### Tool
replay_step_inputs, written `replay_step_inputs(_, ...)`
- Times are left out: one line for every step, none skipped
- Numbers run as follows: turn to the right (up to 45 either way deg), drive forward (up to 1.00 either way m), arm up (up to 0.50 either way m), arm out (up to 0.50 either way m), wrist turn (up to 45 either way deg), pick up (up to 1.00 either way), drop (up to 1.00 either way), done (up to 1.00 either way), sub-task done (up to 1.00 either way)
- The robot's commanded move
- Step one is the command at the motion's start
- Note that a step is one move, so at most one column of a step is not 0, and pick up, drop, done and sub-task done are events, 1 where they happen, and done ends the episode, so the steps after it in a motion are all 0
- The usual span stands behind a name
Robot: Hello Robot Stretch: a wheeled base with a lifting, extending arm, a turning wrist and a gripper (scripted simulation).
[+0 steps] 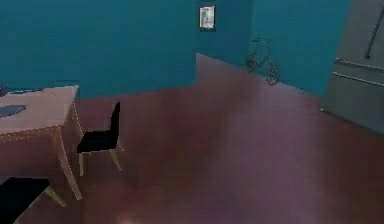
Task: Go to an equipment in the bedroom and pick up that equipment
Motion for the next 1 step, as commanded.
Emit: replay_step_inputs(0.0, 1.0, 0.0, 0.0, 0.0, 0.0, 0.0, 0.0, 0.0)
